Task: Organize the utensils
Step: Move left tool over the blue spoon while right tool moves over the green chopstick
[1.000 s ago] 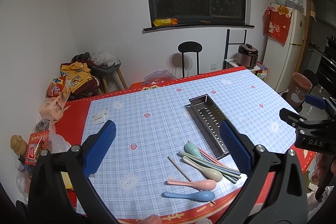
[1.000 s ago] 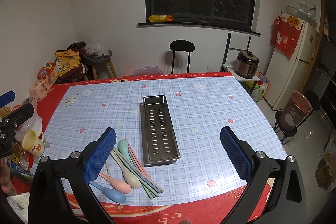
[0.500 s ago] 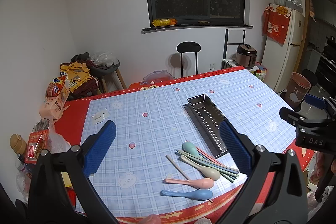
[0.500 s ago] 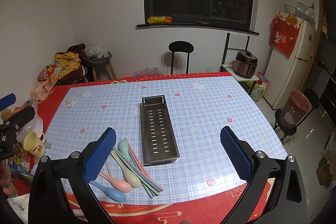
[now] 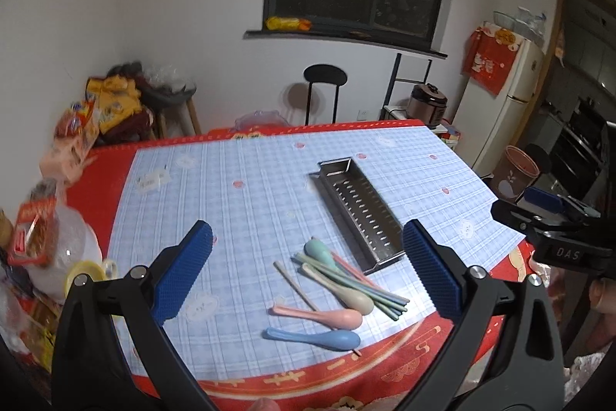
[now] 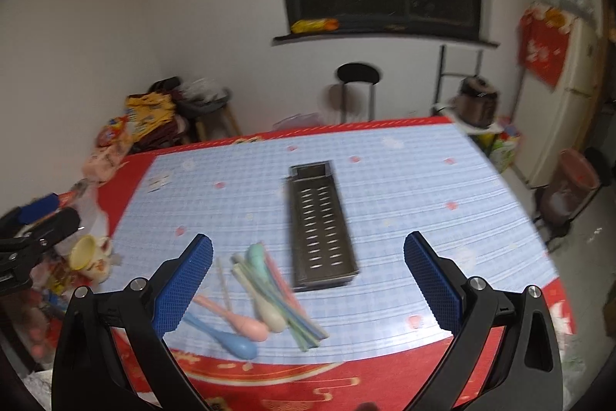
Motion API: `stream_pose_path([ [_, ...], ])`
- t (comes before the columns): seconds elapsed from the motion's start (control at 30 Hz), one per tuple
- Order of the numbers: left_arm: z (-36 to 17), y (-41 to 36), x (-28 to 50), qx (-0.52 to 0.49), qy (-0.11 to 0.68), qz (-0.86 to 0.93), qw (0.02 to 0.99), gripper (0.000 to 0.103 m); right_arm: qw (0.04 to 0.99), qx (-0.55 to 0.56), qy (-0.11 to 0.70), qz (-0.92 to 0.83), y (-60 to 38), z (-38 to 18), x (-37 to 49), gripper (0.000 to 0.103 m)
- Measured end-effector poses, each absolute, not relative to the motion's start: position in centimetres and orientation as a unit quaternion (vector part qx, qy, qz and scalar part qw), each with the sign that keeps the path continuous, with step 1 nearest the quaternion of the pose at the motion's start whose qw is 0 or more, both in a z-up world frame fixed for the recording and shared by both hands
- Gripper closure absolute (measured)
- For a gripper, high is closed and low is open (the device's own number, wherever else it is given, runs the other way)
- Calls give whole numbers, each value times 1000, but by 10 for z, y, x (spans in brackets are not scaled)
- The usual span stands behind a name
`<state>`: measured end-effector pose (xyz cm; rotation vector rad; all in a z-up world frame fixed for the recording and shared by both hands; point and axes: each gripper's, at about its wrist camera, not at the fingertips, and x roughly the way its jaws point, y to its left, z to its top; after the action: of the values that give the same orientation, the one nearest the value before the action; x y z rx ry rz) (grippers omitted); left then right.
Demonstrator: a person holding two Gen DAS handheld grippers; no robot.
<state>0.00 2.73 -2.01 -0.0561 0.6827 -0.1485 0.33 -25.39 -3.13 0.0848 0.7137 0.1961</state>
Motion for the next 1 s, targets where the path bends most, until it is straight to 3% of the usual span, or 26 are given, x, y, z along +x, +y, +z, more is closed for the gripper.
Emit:
stream_pose_path([
  [0.33,-72,65,2,-99,389,-20,916,6,903,22,400,158,-243,-85,41,6],
  [0.67,-133,55,-1,-133,469,76,870,6,854,-46,456,244,-228,-147,67,7],
  [0.73,-147,56,-4,-161,476,91,860,6,839,-51,469,270,-229,-161,69,22],
  [0.87,-168,49,-4,-194,494,108,840,8,815,-69,484,309,-231,-183,71,43],
  [1.0,-193,47,-1,-235,515,126,814,38,795,-67,499,337,-239,-199,76,69],
])
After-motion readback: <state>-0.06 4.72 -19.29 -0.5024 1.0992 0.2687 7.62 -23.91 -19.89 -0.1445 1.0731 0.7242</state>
